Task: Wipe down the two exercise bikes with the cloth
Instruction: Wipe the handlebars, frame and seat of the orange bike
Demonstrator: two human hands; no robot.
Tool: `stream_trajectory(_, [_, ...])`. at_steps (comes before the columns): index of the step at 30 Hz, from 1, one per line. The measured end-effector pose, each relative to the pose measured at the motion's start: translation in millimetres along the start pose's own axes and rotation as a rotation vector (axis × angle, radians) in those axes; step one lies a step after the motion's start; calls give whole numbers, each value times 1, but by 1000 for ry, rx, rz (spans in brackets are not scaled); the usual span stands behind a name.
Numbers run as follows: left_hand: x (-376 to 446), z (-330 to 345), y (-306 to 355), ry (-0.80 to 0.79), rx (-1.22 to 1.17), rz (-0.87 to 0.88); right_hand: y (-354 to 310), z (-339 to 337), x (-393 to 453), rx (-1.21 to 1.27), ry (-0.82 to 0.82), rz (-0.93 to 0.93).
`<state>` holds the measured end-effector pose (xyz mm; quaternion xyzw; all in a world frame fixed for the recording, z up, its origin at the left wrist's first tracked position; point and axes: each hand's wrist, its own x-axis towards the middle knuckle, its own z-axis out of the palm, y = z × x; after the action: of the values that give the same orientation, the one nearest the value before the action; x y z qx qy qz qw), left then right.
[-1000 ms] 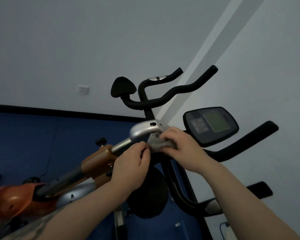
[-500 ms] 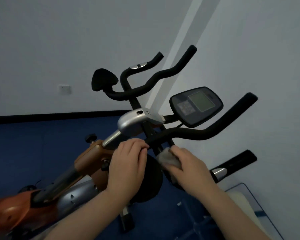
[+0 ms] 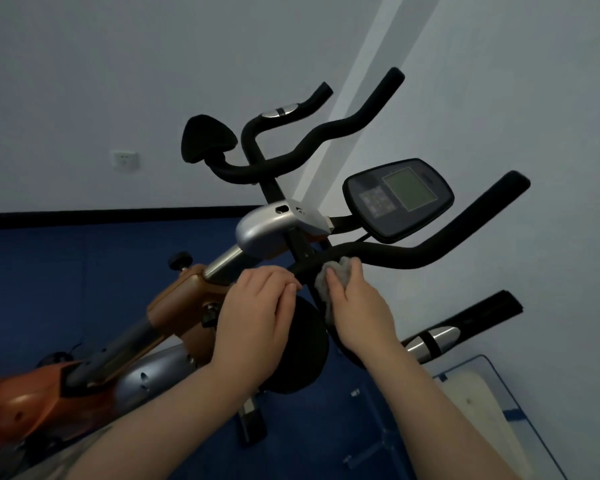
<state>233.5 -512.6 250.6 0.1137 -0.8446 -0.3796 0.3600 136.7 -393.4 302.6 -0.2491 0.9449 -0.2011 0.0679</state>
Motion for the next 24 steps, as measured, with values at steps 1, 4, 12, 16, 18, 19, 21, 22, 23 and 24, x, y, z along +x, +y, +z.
stream_trajectory(1, [0,0,0,-3,-1,0,4,-1,-5,-26,-6,-6])
stream_trajectory(4, [1,-1,0,-10,-6,3,13,-5,-24,-113,-30,-31])
stream_trajectory(12, [1,0,-2,-17,-28,9,6,-3,-14,-256,-15,-29])
stream_trajectory(16, [2,0,-2,-2,-32,3,5,-3,-23,-320,20,-80])
stream_trajectory(18, [2,-1,-2,-6,-33,4,-1,-2,-2,-145,-13,37])
stream_trajectory(19, [1,-2,-1,-12,-35,3,-3,-1,2,-67,4,69])
stream_trajectory(21, [1,-3,0,-29,-34,4,-3,1,-8,-45,56,52])
stream_trajectory(22, [1,-3,0,-35,-37,2,0,3,-18,-103,98,-12])
stream_trajectory(23, [1,-3,0,-33,-41,-3,3,5,-27,-140,113,-65])
stream_trajectory(24, [2,-2,-1,-25,-43,-10,6,6,-31,-116,108,-93])
